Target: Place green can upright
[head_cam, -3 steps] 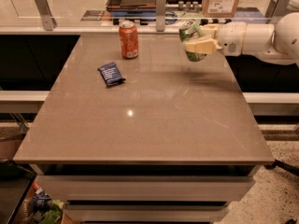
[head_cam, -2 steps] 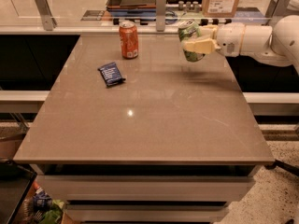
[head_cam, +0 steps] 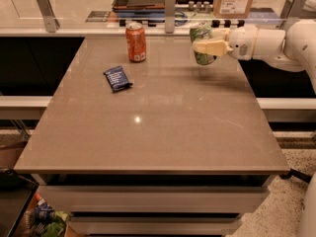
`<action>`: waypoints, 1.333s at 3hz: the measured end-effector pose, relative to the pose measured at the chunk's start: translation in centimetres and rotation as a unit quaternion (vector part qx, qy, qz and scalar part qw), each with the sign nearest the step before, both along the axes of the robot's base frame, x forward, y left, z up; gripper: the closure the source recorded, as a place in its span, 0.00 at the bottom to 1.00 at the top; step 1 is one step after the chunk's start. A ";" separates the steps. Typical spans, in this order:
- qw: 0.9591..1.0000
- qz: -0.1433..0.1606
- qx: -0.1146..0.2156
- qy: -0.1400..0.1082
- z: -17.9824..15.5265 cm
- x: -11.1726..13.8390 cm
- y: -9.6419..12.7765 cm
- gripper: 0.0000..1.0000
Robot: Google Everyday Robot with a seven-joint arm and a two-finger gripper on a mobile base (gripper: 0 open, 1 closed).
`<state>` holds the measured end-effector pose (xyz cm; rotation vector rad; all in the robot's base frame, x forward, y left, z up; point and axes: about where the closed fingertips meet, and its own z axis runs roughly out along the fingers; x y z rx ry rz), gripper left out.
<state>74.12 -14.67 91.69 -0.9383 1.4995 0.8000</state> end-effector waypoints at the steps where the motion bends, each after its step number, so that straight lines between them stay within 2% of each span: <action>1: 1.000 -0.009 0.009 0.012 -0.7 0.5 -0.4 1.00; 2: 1.000 -0.015 0.017 0.018 -1.7 1.0 -0.8 1.00; 4: 0.999 -0.022 0.047 -0.001 -2.6 1.5 -1.2 1.00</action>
Offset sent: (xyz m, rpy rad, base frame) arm 0.0149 -0.0202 -0.0269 0.0526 0.0458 -0.0543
